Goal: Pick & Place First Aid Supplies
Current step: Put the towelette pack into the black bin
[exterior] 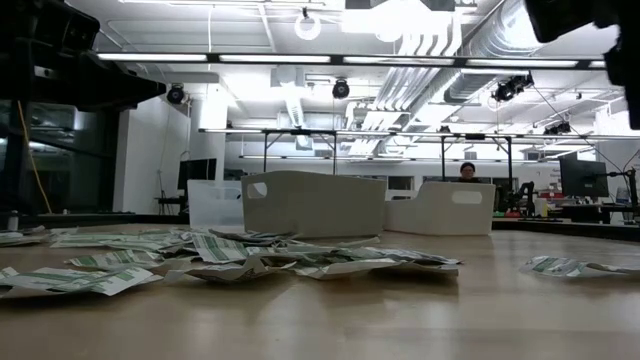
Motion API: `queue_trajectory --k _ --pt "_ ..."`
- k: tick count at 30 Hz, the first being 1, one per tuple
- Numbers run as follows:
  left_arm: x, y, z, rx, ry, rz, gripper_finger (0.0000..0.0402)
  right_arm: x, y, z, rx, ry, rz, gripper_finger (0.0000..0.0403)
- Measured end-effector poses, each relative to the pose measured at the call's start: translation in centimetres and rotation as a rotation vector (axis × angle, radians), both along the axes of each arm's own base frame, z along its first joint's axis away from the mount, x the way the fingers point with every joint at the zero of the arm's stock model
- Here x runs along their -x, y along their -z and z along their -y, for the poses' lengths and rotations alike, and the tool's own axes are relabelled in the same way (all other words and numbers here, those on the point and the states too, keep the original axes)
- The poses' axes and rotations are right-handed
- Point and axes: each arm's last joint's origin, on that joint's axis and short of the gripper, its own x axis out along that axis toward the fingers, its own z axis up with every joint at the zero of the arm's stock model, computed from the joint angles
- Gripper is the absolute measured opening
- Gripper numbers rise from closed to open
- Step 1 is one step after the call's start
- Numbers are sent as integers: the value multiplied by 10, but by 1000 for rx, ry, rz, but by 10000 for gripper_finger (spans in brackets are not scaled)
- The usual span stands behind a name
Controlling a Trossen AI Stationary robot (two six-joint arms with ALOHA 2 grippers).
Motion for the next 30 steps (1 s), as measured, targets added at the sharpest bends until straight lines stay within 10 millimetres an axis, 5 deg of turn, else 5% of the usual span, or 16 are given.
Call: queue_trajectory --k 14,30 --pt "0 0 0 0 0 0 96 3 19 -20 -22 32 -96 188" --pt "0 0 0 0 0 0 96 -7 54 -2 2 73 -443 185"
